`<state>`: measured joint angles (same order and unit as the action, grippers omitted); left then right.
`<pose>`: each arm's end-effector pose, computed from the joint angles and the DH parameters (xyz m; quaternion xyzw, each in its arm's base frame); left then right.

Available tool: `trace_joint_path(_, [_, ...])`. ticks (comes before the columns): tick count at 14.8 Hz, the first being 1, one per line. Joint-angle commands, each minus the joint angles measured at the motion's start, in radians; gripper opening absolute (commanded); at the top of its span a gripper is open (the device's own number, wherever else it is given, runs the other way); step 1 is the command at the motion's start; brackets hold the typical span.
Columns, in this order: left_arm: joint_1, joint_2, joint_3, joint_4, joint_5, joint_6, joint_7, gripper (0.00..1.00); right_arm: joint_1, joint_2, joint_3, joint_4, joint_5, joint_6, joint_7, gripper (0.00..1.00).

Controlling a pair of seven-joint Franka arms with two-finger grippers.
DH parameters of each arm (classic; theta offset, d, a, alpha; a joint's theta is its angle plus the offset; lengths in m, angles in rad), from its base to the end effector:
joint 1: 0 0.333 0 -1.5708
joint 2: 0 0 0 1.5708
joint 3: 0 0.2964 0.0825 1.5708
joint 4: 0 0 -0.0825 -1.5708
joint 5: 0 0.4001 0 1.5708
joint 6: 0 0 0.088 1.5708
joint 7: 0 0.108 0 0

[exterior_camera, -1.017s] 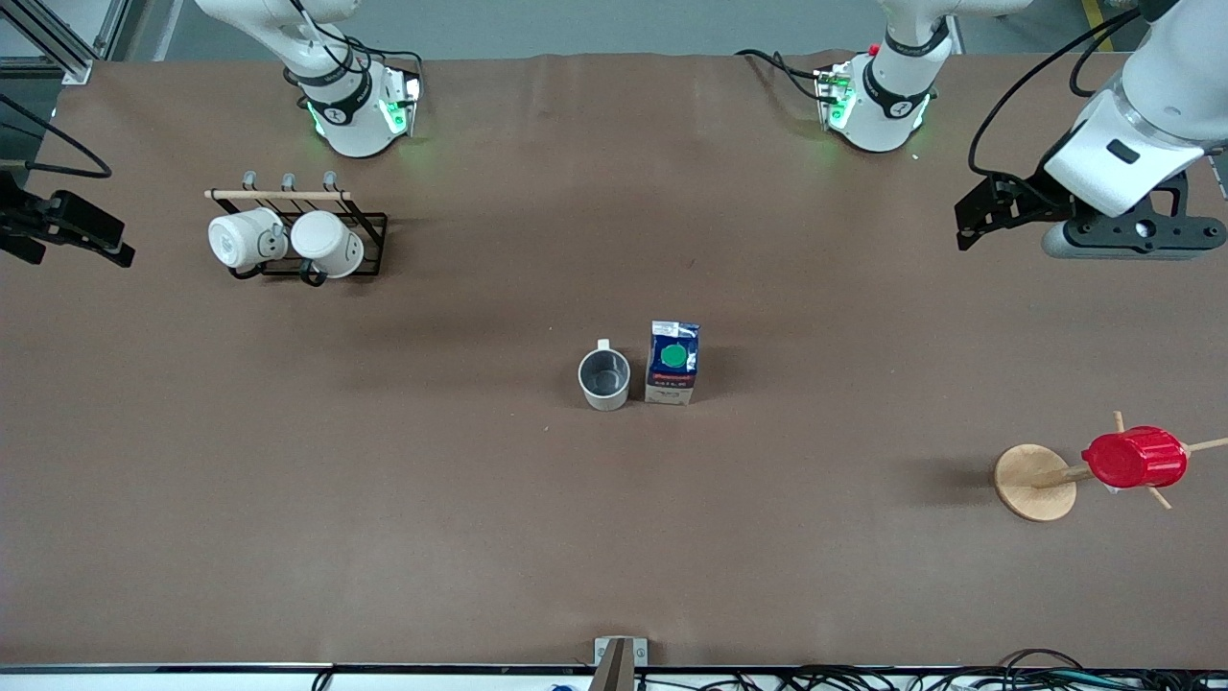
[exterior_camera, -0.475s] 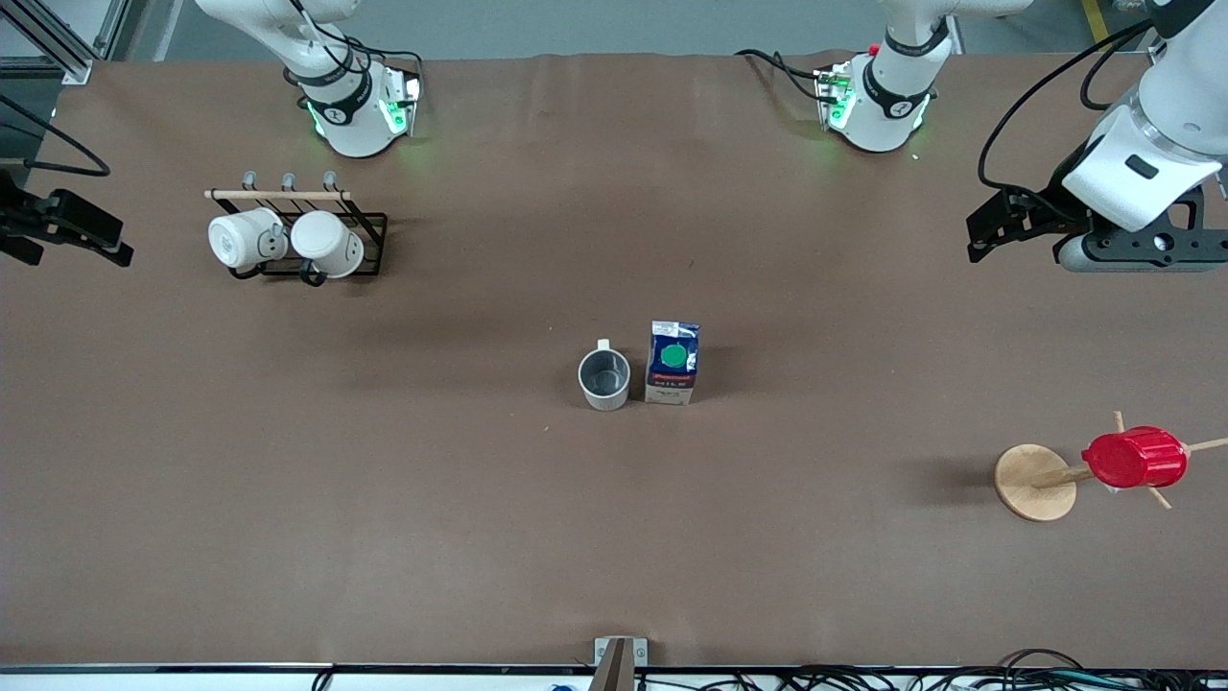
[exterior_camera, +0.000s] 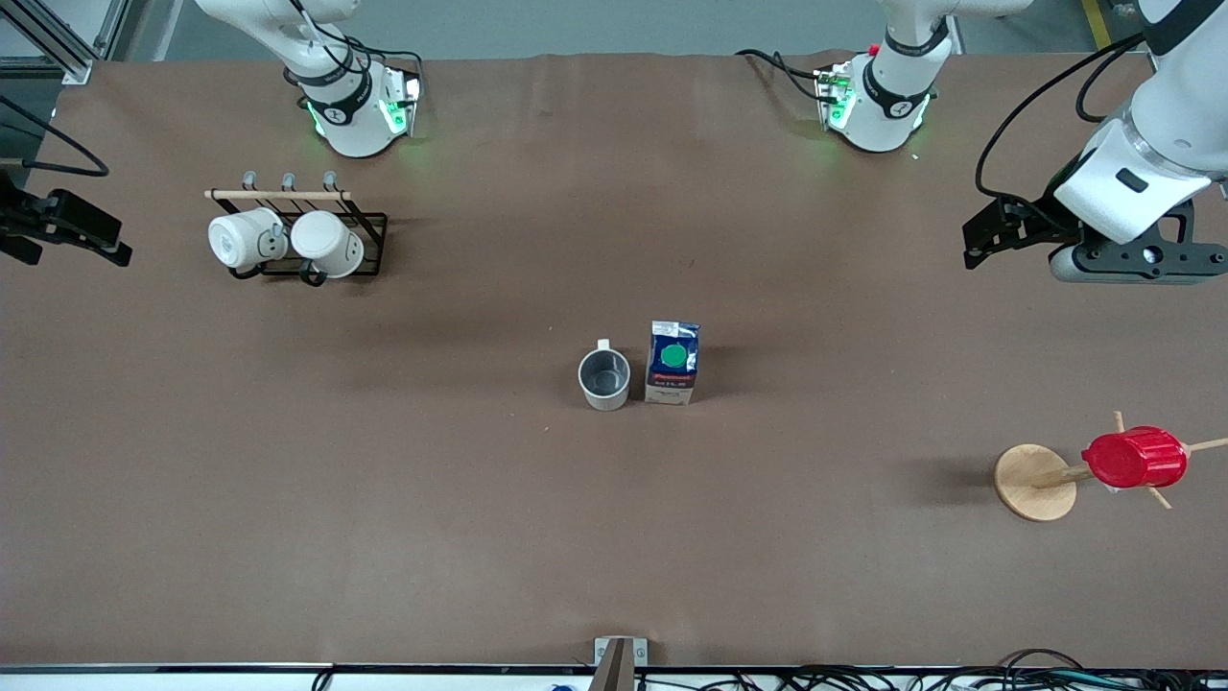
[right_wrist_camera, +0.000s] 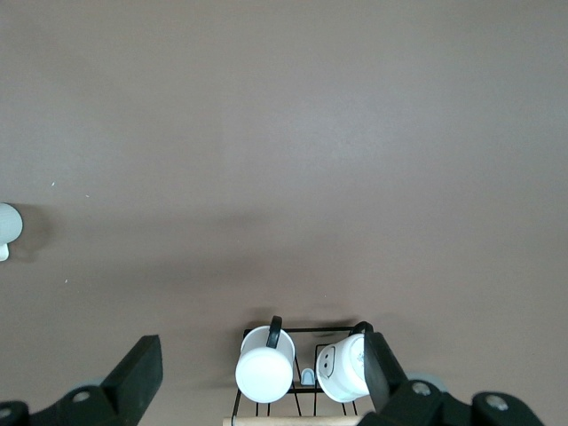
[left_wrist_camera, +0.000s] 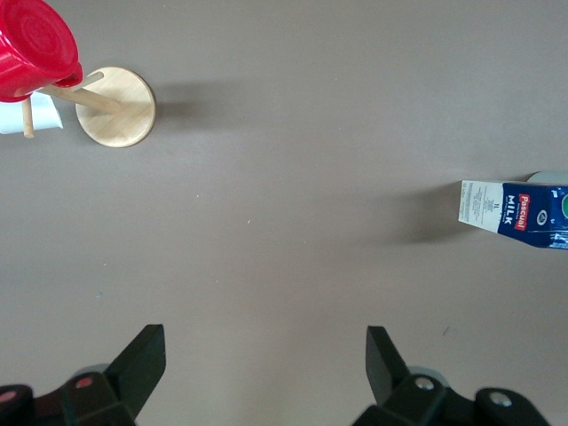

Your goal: Place cup and milk on table

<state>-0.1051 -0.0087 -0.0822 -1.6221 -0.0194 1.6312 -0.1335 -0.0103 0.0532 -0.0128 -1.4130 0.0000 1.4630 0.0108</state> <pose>0.5627 -0.1088 0.5891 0.9996 -0.0264 0.0073 0.0106 0.5749 -0.0131 0.6401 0.9999 -0.0169 -0.0016 0.0003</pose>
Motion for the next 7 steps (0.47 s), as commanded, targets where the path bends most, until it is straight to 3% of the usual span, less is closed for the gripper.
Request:
trace_joint_path(1, [-0.002,-0.002,0.007,0.004,-0.019,0.021,0.002,0.99,-0.019,-0.010,0.008,-0.014,0.012,-0.001,-0.012,1.00])
trace_joint_path(7, [-0.002,-0.028,0.005,-0.036,-0.017,0.053,-0.035,0.99,-0.019,-0.010,0.008,-0.014,0.012,-0.001,-0.012,1.00])
